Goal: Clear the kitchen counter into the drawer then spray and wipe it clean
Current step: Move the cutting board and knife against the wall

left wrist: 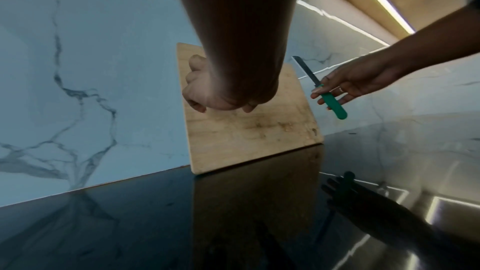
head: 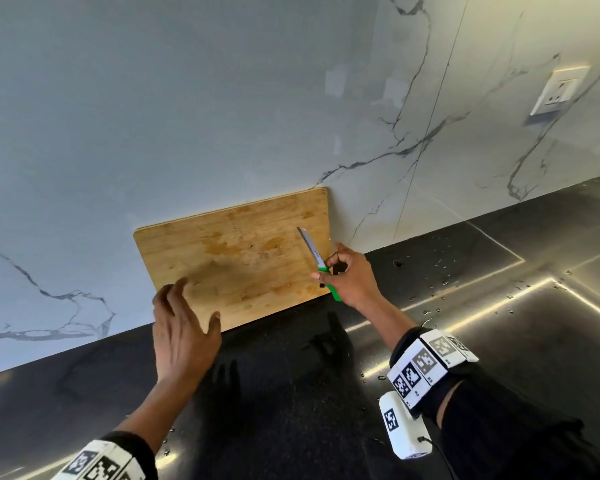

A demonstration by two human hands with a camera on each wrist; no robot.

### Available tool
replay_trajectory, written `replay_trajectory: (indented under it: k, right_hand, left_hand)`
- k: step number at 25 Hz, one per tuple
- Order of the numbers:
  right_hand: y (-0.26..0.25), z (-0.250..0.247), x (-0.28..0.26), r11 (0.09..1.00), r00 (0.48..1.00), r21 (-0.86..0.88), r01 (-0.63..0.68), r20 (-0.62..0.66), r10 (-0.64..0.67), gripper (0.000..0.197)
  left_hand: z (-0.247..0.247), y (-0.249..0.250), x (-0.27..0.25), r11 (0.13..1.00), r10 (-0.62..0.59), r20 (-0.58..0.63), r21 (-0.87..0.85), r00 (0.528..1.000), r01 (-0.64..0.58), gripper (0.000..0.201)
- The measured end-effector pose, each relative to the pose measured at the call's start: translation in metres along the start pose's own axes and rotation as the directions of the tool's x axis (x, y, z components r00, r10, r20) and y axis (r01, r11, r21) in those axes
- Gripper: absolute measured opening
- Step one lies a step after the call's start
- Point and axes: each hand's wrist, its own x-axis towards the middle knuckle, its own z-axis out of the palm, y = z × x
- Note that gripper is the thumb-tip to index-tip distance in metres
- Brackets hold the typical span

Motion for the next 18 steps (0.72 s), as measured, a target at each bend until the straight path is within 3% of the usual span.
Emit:
replay_trajectory:
  k: [3,5,8,10,15,18]
  right_hand:
    - [0.018,-0.001,-0.001,0.996,0.996,0.071,-0.052,-0.068,0.057,0.029]
    - [0.029,-0.003,-0.001,0.981,0.979,0.130,-0.142,-0.129,0.158,0.026]
    - [0.048,-0.005,0.001,0.916,0.923,0.230,-0.330,-0.123,0.364,0.024]
    - [0.060,-0.004,0.000,0.846,0.871,0.288,-0.449,-0.072,0.486,0.025]
    - [0.080,0.001,-0.003,0.735,0.772,0.349,-0.581,-0.050,0.633,0.039]
    - [0.083,0.006,-0.005,0.807,0.803,0.220,-0.548,-0.134,0.581,0.043]
  left_hand:
    - [0.018,0.015,-0.009,0.989,0.148,0.215,-0.017,0.965,-0.148,0.051]
    - [0.032,0.023,-0.014,0.972,0.231,0.396,-0.050,0.889,-0.230,0.041]
    - [0.052,0.028,-0.017,0.970,0.215,0.601,-0.040,0.770,-0.240,0.050]
    - [0.063,0.027,-0.016,0.970,0.160,0.673,0.029,0.722,-0.242,0.063]
    - [0.076,0.021,-0.012,0.963,0.098,0.686,0.116,0.721,-0.242,0.078]
    - [0.080,0.020,-0.012,0.970,0.063,0.681,0.131,0.729,-0.206,0.082]
